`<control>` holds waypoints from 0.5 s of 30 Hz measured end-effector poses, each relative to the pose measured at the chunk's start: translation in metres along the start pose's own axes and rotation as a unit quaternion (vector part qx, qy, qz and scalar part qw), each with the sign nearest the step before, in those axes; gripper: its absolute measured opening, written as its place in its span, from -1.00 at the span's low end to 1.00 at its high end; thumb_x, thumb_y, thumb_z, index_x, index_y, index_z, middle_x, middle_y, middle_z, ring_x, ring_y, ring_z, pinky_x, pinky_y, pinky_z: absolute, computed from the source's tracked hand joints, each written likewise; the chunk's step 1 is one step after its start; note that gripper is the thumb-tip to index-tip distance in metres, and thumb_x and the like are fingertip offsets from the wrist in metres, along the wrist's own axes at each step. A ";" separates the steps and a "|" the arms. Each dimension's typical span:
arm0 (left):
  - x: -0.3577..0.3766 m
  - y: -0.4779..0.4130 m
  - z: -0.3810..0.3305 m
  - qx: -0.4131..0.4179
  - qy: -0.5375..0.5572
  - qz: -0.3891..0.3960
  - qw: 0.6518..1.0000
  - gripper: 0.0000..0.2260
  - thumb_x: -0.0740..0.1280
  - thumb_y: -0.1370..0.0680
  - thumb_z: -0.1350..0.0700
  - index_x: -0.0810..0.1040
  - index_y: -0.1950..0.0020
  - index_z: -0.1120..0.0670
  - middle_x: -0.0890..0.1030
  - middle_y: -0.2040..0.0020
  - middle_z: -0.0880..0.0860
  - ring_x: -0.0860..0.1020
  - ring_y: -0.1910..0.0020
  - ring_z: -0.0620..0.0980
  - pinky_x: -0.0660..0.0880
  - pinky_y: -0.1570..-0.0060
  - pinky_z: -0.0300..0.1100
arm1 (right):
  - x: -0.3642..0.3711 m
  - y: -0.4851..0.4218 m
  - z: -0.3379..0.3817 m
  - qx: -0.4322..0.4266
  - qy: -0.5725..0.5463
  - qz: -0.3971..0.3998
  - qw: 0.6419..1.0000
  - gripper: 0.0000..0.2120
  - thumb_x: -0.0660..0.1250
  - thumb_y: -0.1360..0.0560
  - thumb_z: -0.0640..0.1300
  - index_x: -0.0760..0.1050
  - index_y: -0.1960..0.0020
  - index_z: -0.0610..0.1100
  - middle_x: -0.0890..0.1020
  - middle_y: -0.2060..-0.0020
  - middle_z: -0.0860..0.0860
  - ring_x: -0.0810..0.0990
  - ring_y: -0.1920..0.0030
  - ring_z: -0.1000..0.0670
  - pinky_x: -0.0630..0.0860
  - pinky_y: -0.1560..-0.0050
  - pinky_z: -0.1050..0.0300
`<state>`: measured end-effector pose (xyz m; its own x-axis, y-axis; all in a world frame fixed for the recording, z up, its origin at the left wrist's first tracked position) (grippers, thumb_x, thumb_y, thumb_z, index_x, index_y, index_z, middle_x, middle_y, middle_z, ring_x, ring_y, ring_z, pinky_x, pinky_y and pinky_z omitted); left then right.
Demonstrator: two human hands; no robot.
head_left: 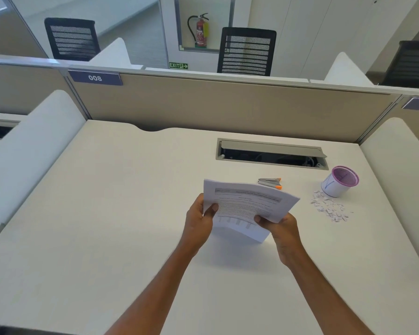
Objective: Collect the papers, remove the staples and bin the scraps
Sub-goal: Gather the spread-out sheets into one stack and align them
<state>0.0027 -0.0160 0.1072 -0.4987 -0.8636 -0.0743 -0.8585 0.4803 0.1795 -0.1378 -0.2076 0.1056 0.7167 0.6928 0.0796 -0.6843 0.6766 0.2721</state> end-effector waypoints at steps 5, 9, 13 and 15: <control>0.001 -0.002 0.002 0.000 -0.004 -0.002 1.000 -0.67 0.28 -0.75 0.24 0.60 -0.41 -0.10 0.73 -0.26 -0.12 0.66 -0.31 -0.07 0.61 -0.28 -0.16 | 0.003 0.000 0.000 -0.004 -0.002 -0.003 1.000 -0.59 0.57 -0.44 -0.44 0.68 -0.14 -0.03 0.80 0.00 0.04 0.73 -0.04 -0.02 0.63 -0.02 0.15; -0.001 -0.001 -0.001 -0.001 -0.008 -0.001 1.000 -0.67 0.27 -0.75 0.22 0.58 -0.43 -0.10 0.72 -0.27 -0.12 0.66 -0.28 -0.10 0.61 -0.22 -0.25 | 0.002 -0.001 0.001 -0.012 -0.004 -0.003 1.000 -0.57 0.58 -0.44 -0.43 0.67 -0.18 -0.03 0.79 -0.03 0.03 0.73 -0.05 -0.01 0.64 0.01 0.19; -0.001 0.000 0.008 -0.018 -0.015 0.001 1.000 -0.67 0.28 -0.75 0.21 0.56 -0.46 -0.11 0.71 -0.29 -0.14 0.64 -0.31 -0.11 0.61 -0.30 -0.19 | 0.003 0.000 -0.007 0.005 -0.005 -0.003 1.000 -0.58 0.59 -0.43 -0.41 0.68 -0.21 -0.09 0.80 -0.08 -0.02 0.73 -0.11 -0.09 0.65 -0.07 0.08; -0.001 0.000 0.011 -0.026 -0.017 -0.001 1.000 -0.67 0.29 -0.75 0.21 0.56 -0.47 -0.10 0.71 -0.30 -0.13 0.64 -0.33 -0.12 0.60 -0.34 -0.17 | 0.004 0.000 -0.011 0.011 0.000 -0.005 1.000 -0.57 0.59 -0.43 -0.42 0.68 -0.23 -0.11 0.80 -0.09 -0.06 0.73 -0.12 -0.12 0.67 -0.06 0.08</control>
<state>0.0014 -0.0137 0.0969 -0.5006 -0.8590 -0.1075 -0.8529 0.4682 0.2309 -0.1367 -0.2024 0.0956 0.7235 0.6861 0.0769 -0.6740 0.6778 0.2938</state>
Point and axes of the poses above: each hand's wrist, its own y-axis away from the middle knuckle, its own x-axis out of the palm, z = x × y, the point moved 3 cm from there along -y, towards the middle knuckle
